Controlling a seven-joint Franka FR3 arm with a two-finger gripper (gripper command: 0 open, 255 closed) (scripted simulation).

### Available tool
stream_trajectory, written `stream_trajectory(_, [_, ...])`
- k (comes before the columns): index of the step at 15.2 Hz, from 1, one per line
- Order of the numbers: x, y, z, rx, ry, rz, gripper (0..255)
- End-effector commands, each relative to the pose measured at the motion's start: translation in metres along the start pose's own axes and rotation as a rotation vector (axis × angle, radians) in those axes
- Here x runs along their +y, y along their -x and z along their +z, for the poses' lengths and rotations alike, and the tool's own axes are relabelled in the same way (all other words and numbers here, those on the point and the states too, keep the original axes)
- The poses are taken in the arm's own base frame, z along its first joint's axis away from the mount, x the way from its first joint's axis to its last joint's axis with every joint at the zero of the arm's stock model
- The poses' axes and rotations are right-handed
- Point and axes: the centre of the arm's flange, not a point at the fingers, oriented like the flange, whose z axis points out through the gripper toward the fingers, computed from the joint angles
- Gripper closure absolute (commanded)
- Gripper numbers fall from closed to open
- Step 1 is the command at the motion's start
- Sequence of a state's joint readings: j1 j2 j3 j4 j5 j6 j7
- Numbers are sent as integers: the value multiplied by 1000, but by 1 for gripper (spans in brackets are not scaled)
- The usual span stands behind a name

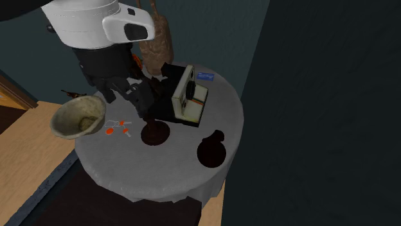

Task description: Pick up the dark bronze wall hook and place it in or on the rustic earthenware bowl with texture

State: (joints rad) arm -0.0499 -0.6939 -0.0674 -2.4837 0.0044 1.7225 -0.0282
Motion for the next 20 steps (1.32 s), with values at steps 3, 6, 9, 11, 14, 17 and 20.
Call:
stream_trajectory(3, [40, -22, 22, 11, 9, 35, 0])
stream_trajectory(6, [71, -38, 37, 19, 15, 62, 0])
stream_trajectory(9, [103, -54, 52, 27, 21, 89, 0])
stream_trajectory(11, [124, -64, 62, 32, 25, 106, 0])
stream_trajectory(14, [157, -78, 77, 39, 31, 133, 0])
stream_trajectory(17, [189, -92, 91, 47, 38, 160, 0])
stream_trajectory(20, [200, -96, 106, 50, 39, 168, 0])
